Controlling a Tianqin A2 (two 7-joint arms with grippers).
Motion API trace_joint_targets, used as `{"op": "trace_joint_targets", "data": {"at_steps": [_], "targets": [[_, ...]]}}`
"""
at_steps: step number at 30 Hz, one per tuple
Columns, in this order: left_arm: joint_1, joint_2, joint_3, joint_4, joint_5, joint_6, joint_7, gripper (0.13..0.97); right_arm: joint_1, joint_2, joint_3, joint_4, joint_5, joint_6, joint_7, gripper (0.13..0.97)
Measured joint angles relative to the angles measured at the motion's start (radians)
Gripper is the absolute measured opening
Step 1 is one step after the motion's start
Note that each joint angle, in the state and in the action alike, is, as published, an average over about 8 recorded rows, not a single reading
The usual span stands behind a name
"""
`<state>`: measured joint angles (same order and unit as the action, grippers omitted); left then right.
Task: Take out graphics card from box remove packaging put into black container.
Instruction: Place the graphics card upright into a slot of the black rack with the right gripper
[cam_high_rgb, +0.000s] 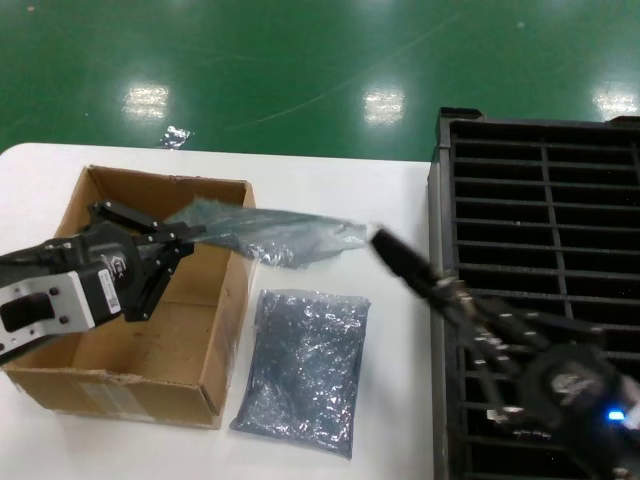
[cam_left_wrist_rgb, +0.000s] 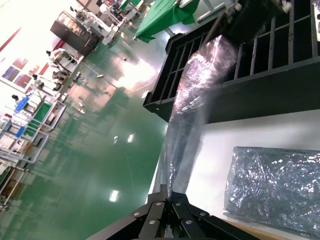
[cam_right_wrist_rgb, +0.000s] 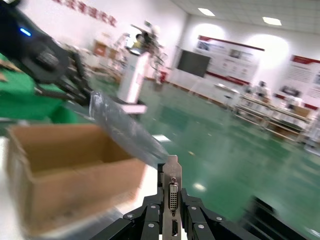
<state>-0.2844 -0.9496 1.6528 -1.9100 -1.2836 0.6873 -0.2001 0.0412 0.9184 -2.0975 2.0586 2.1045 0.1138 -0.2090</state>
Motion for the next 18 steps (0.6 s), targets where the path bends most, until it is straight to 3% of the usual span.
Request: {"op": "trace_joint_targets", "data": {"at_steps": [4, 7, 18], "targets": [[0.0, 0.0, 0.0, 0.0, 0.0, 0.0, 0.0, 0.139, -0.121, -0.013, 0.165, 0.001, -0.061, -0.029, 0.047, 0.188], [0.0, 0.0, 0.0, 0.0, 0.0, 0.0, 0.0, 0.139, -0.155, -0.035, 0.224, 0.001, -0.07, -0.005, 0.048, 0.188], [0.0, 0.0, 0.0, 0.0, 0.0, 0.0, 0.0, 0.139, -0.135, -0.063, 0.22, 0.0, -0.041, 0.087, 0.013, 0.188]]}}
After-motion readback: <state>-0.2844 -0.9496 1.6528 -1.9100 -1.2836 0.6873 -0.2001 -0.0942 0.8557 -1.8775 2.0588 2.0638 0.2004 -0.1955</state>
